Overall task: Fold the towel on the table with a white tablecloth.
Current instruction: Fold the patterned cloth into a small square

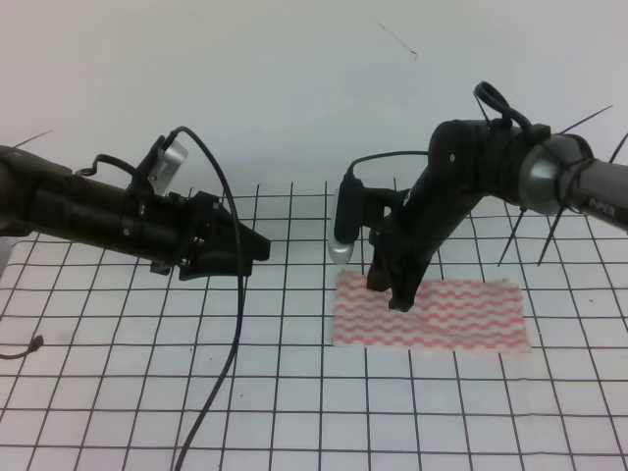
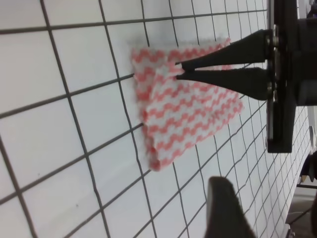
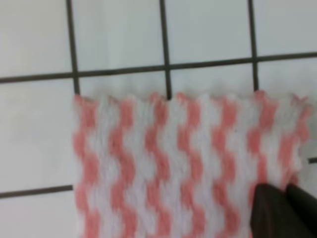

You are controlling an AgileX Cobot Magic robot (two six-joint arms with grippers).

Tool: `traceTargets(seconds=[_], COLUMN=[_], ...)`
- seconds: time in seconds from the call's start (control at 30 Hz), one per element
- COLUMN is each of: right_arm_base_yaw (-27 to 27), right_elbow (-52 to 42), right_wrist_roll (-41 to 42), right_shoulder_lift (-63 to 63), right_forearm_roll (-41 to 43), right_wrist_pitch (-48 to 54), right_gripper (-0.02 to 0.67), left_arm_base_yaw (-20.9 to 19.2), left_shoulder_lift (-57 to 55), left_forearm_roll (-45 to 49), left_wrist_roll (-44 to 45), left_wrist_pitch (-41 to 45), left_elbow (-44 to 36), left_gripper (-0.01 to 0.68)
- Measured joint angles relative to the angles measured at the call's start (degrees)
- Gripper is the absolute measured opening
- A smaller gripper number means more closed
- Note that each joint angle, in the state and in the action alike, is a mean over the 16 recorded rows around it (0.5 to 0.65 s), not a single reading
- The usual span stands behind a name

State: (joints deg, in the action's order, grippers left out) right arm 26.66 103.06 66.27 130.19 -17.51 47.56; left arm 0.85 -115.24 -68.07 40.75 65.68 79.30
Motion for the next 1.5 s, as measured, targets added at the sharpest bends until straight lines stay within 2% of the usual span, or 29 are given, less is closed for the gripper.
traceTargets(seconds=[0.33, 0.47, 0.6, 0.77, 0.93, 1.23, 1.5], right_arm_base_yaw=[-0.1, -0.9, -2.8, -6.6, -11.2, -16.3, -17.8], right_elbow=[0.0, 0.0, -0.1, -0.8, -3.0, -8.2, -10.2], right_wrist_roll=[-1.1, -5.4, -12.6, -22.6, -29.8, -35.1, -40.2], right_shoulder_lift=[-0.9, -3.1, -5.4, -8.1, -9.2, -9.2, -9.2], right_forearm_roll=[1.1, 2.3, 3.4, 3.2, -0.9, -6.2, -3.5], right_wrist_pitch=[-1.5, -0.8, 2.1, 7.5, 13.3, 18.1, 17.9], right_gripper=[0.204, 0.278, 0.321, 0.334, 0.336, 0.337, 0.337], left_arm_base_yaw=[0.0, 0.0, 0.0, 0.0, 0.0, 0.0, 0.0], left_shoulder_lift=[0.1, 0.1, 0.1, 0.1, 0.1, 0.1, 0.1], left_forearm_roll=[0.0, 0.0, 0.0, 0.0, 0.0, -0.6, -1.9], left_wrist_roll=[0.1, 0.2, 0.2, 0.5, 0.7, 1.3, 1.8], left_wrist_pitch=[0.1, 0.3, 0.8, 1.7, 2.8, 3.6, 3.6], left_elbow=[0.0, 0.0, 0.0, 0.0, 0.0, 0.0, 0.0], left_gripper=[0.345, 0.345, 0.344, 0.344, 0.344, 0.344, 0.344])
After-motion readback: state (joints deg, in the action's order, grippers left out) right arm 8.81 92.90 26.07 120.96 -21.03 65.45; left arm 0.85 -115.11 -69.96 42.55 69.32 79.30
